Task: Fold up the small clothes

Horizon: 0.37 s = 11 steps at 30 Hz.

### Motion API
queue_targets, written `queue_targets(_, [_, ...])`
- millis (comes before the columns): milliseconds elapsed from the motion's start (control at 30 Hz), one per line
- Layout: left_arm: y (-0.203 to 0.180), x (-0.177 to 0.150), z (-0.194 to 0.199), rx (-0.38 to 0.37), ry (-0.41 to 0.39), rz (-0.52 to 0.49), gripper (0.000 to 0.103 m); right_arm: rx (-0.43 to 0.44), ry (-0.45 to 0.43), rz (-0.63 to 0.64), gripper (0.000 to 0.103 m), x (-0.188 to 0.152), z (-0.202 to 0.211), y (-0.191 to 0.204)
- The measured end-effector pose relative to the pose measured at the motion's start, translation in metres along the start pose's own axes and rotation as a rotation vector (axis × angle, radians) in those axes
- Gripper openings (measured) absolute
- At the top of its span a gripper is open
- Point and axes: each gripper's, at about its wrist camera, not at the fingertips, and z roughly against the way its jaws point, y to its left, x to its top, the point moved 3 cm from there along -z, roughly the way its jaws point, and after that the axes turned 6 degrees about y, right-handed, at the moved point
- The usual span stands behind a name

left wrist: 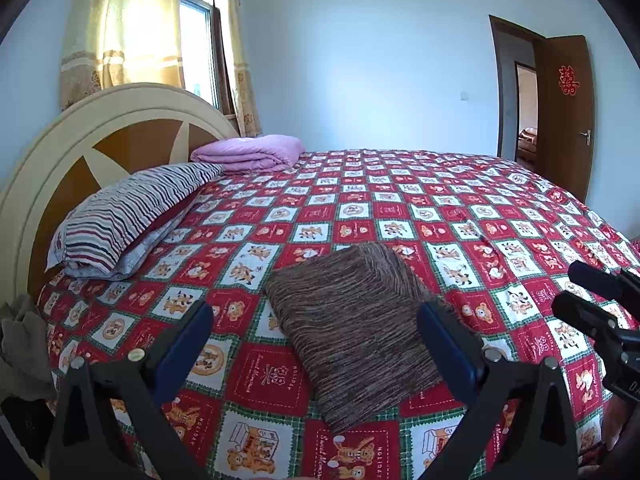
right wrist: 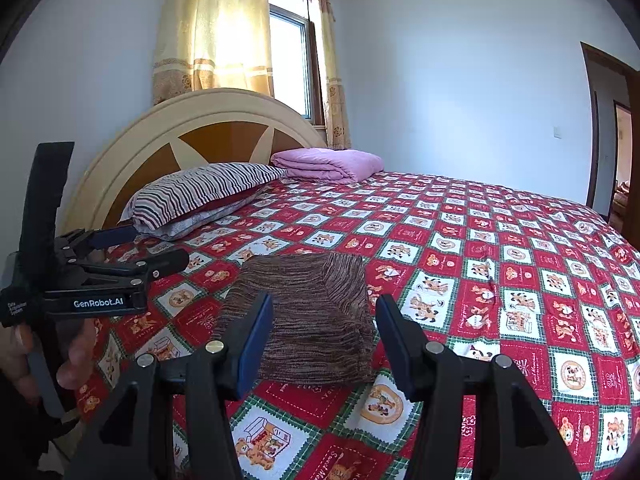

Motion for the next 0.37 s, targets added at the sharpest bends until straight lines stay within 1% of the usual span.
queue_targets(200, [0.006,-0.001,-0.003,0.024,0.001,0.014,0.103,0.003,0.008,0.007,0.055,-0.002,-0.003,0.003])
queue_targets(367, [0.011,-0.002,-0.006,0.025,0.003,0.017,0.103,0.003,0.012,0.007,0.055,-0.002,-0.004,0.003])
